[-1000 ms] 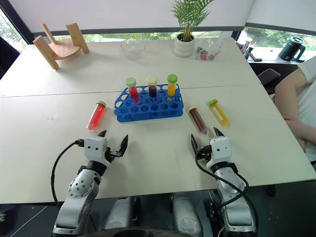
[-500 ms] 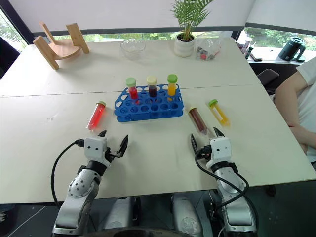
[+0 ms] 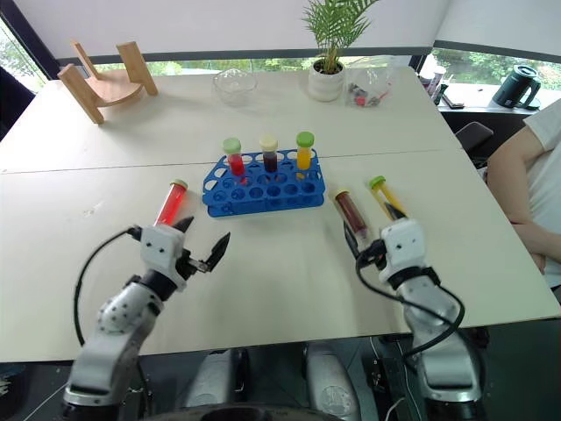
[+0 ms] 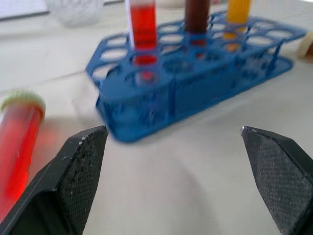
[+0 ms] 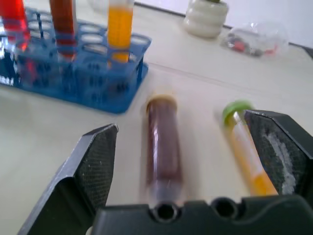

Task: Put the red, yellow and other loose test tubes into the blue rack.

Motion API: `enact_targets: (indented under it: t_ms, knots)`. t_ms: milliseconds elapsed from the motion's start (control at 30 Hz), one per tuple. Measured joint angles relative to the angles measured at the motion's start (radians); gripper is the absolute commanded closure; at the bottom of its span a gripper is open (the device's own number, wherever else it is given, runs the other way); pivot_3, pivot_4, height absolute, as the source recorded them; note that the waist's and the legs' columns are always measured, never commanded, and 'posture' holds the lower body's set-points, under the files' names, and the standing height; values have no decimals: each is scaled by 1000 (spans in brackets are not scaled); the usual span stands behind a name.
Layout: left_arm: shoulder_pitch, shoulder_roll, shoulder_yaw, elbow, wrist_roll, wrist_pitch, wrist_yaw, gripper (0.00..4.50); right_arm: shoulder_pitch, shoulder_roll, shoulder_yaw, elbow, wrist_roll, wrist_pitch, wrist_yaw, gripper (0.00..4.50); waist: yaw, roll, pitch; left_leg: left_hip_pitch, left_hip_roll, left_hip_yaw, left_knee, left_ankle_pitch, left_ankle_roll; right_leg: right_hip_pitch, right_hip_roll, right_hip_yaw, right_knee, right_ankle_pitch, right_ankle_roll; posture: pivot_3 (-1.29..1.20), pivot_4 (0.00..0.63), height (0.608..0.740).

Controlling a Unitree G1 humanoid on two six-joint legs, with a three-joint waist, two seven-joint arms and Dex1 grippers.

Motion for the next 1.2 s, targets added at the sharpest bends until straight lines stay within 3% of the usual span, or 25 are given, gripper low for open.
enact_targets:
  t_ms: [200, 267, 367, 533, 667, 933, 1033, 1200]
  knots:
    - [-178, 397, 162, -37, -341, 259, -369, 26, -472, -272, -79, 58, 215, 637, 143, 0, 0, 2, 2, 1, 0, 0, -2, 0, 0, -1, 0, -1, 0, 0, -2, 0, 150, 740]
    - [-228, 476, 191, -17, -410, 300, -465, 26, -624, -369, -41, 143, 255, 802, 202, 0, 2, 3, 2, 0, 0, 0, -4, -1, 1, -1, 0, -1, -1, -1, -2, 0, 150, 740]
    - [-292, 547, 206, 28, -485, 350, -569, 26, -863, -485, 123, 365, 288, 967, 328, 0, 1, 4, 3, -5, 0, 0, -4, -2, 4, -6, 0, -2, -2, -1, -2, 0, 150, 740]
    - [-365, 581, 187, 54, -507, 361, -651, 26, -1053, -507, 399, 733, 220, 930, 494, 0, 1, 3, 3, -13, 0, 2, -5, -3, 6, -15, 0, -2, -3, 0, 2, 0, 150, 740]
    - [-375, 581, 169, 59, -509, 362, -667, 26, -1143, -456, 546, 1005, 125, 799, 606, 0, -2, 4, 3, -16, 0, 3, -3, -3, 6, -18, 0, -1, -2, 1, 2, 0, 150, 740]
    - [-341, 603, 207, 7, -543, 383, -660, 26, -1252, -306, 619, 1459, -68, 471, 716, 0, -23, 4, 4, -16, 0, 2, -2, -3, 5, -18, 0, -1, 0, 1, 3, 0, 150, 740]
    - [-329, 603, 212, -2, -544, 383, -648, 0, -1275, -271, 607, 1537, -111, 403, 727, 804, -26, 4, 4, -14, 0, 2, -2, -2, 5, -17, 0, -1, 1, 1, 3, 0, 150, 740]
    - [-305, 603, 220, -7, -546, 383, -641, 0, -1297, -239, 573, 1613, -160, 346, 737, 3399, -26, 4, 4, -10, 0, 2, -2, -2, 4, -14, 0, -1, 3, 1, 2, 0, 150, 740]
